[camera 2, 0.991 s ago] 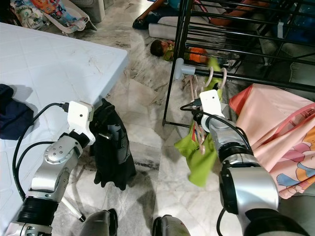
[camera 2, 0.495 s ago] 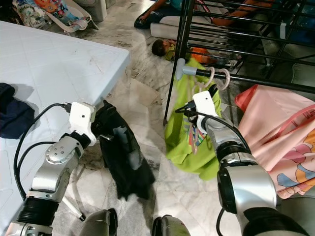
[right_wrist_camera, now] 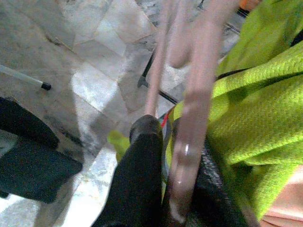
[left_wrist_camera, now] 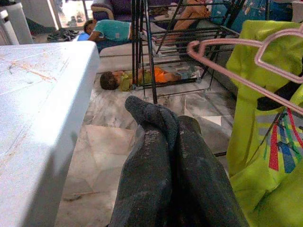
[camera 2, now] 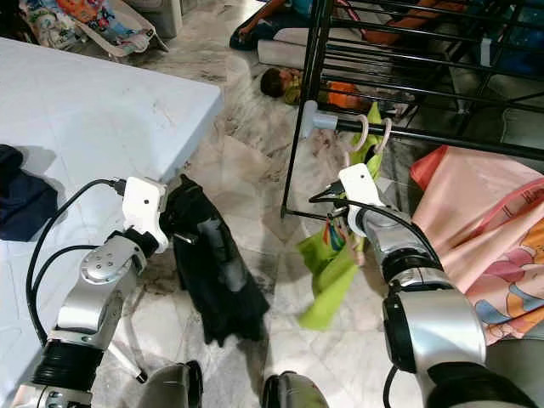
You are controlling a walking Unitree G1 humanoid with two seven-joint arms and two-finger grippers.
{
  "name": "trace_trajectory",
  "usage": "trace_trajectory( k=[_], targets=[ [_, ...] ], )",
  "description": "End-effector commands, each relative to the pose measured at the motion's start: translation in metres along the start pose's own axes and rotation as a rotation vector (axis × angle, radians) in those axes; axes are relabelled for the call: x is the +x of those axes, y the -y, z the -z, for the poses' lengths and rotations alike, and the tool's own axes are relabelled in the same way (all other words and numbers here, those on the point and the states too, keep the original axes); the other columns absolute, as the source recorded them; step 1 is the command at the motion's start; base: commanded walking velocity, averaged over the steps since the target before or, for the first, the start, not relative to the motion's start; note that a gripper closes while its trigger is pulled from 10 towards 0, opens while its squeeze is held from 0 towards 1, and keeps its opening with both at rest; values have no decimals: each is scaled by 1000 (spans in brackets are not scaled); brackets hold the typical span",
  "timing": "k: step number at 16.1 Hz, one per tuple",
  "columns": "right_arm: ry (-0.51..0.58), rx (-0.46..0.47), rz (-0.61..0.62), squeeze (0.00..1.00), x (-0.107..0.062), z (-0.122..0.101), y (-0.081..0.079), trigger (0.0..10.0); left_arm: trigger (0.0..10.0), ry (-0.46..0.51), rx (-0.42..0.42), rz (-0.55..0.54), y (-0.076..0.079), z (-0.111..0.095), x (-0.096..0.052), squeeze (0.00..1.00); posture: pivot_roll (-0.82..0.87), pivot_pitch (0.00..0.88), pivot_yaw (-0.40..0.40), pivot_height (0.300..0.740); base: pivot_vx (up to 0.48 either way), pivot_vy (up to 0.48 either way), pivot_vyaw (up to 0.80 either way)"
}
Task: Hang hanger
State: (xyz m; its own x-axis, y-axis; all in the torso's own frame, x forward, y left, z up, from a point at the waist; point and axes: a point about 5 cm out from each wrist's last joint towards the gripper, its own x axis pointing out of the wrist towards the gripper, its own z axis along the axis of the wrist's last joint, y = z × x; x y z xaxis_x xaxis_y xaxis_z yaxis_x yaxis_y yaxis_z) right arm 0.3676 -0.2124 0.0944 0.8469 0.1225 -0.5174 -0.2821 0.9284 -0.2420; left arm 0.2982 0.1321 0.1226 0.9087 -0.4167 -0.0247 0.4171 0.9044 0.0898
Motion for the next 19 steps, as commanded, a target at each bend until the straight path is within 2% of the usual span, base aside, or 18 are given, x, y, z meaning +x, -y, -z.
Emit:
trace_trajectory(
  k=[1,6,10,12,13,14,18,19],
  targets=[
    [-34,-9,8,0,-2,9,5,0,10000,11,10,2,1,-4,2,0,-20,101,-44,740,0,0,0],
    [-29,-18,14,0,-3,10,7,0,10000,8,13,3,0,-4,3,0,-20,100,-42,740,0,0,0],
    [33,-20,-32,0,-1,3,-1,0,10000,7,19,1,0,-4,3,0,-16,99,-41,740,0,0,0],
    [79,-17,-13,0,-1,-2,0,39,10000,3,21,-1,0,-4,3,0,-16,99,-41,740,0,0,0],
    [82,-15,-9,0,-1,-1,0,1569,10000,2,21,-1,0,-3,3,0,-16,99,-41,740,0,0,0],
    [80,-15,-8,0,-1,2,-2,10000,10000,1,20,-1,1,-3,3,0,-19,102,-43,740,0,0,0],
    [59,-9,-7,0,-1,10,-4,10000,10000,-3,20,3,2,-2,3,0,-20,105,-43,740,0,0,0],
    [55,-5,-8,455,-1,10,-4,10000,10000,-5,20,2,2,-2,3,0,-20,105,-43,740,0,0,0]
  ],
)
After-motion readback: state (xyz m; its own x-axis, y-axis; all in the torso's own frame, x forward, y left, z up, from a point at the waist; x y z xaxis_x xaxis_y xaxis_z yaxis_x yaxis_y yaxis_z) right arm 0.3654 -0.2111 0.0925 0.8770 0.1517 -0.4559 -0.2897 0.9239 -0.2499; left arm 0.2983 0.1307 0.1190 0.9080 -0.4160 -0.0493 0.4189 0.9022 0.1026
